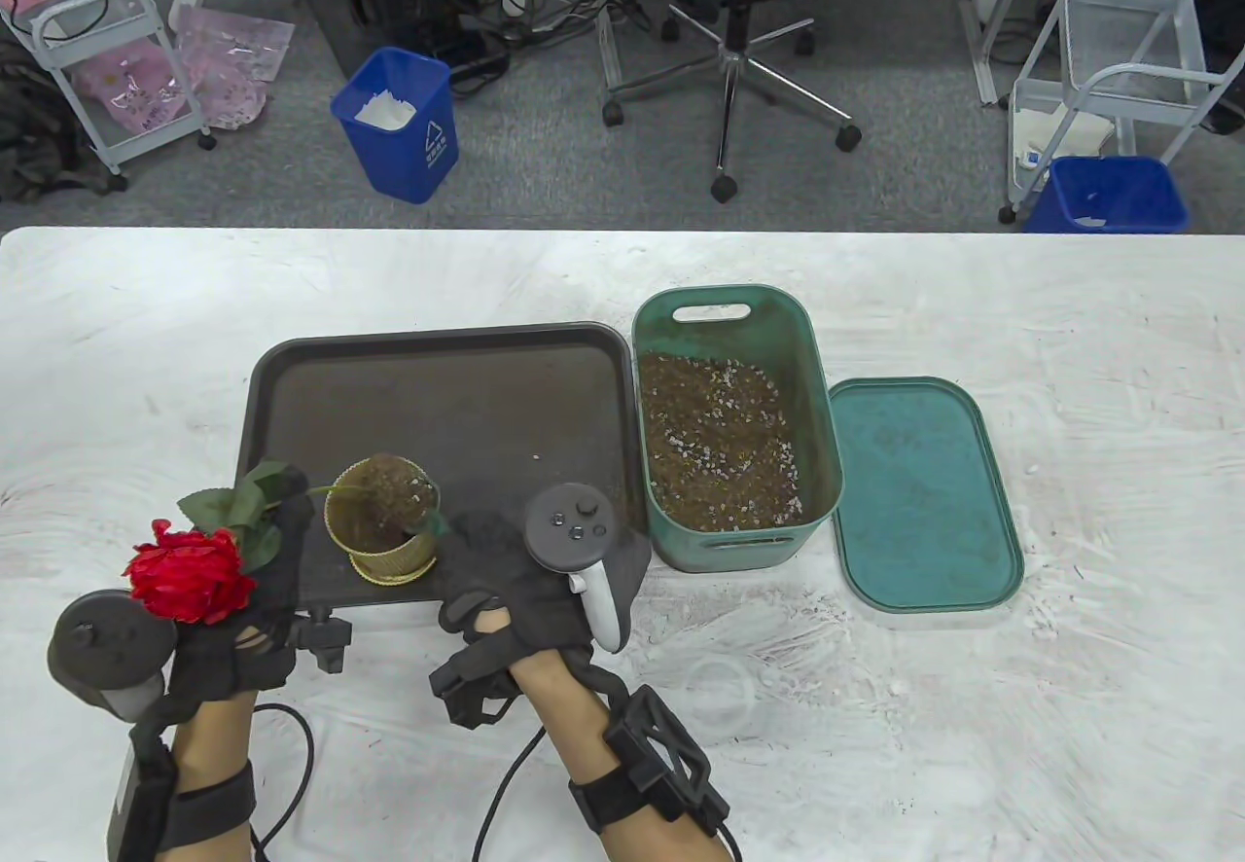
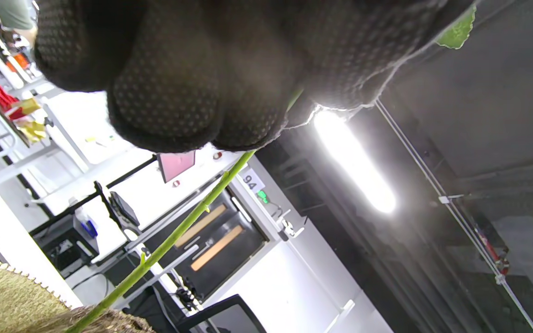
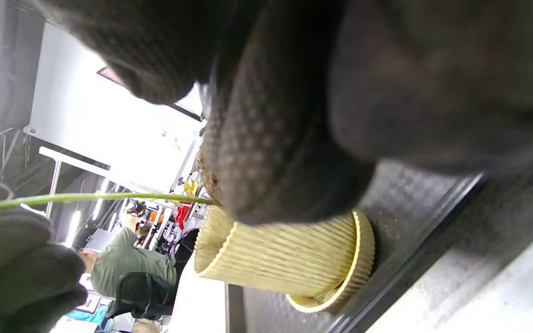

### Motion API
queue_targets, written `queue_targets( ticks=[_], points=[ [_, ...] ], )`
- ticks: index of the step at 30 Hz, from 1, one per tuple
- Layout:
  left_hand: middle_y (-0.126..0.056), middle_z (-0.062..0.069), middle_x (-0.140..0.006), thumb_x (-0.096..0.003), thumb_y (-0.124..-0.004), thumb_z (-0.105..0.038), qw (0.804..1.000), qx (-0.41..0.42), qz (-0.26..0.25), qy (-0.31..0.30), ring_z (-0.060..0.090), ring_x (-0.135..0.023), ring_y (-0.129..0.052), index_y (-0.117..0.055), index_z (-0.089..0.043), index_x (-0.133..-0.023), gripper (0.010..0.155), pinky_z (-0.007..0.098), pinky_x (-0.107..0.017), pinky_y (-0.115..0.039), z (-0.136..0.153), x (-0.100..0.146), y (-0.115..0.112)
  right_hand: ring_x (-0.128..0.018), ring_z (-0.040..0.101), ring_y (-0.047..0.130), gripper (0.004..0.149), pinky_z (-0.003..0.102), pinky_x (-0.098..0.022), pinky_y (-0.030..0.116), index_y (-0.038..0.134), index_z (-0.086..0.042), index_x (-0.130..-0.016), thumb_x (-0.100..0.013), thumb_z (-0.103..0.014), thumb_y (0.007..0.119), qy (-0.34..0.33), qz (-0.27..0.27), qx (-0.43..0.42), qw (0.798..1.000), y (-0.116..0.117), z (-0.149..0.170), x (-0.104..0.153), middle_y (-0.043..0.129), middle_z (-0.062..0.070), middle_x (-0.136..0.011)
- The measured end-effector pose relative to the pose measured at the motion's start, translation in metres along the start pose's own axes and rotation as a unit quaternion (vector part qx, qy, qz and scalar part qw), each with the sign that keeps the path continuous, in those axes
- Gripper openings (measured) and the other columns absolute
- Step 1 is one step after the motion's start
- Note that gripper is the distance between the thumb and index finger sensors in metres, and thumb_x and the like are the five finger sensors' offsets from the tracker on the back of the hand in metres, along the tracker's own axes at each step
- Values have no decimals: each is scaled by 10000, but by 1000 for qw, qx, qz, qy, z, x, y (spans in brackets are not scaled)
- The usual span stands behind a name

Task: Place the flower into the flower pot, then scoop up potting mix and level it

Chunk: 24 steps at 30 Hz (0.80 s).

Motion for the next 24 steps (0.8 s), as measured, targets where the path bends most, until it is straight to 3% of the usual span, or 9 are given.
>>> queue_targets(
  ticks=[11,24],
  points=[
    [-996,2,-675,-416,-848,-427,1000,-5,-2,-4,283,-450,-1052,-901,-245,-795,424,439,-447,-867,-1,1,0,-199,266,1086,545,373,-69,959,774,-22,-829,-395,-347,835,-48,31,99,993,8,-11,7,1028,137,-511],
    [-996,1,-676,-416,-848,-427,1000,-4,-4,-1,284,-450,-1052,-901,-245,-796,425,439,-447,-867,0,0,0,-201,275,1079,533,392,-78,950,801,-44,-816,-385,-353,856,-110,83,216,967,28,-16,11,1033,127,-498]
  ],
)
Point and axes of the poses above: the tracker on the back of each hand, its own z axis roughly to the little-finger side, its own x axis roughly from the fingertips to the wrist, y = z × x, the point moved 2 cm from there along -x, roughly from the wrist to the fingertips
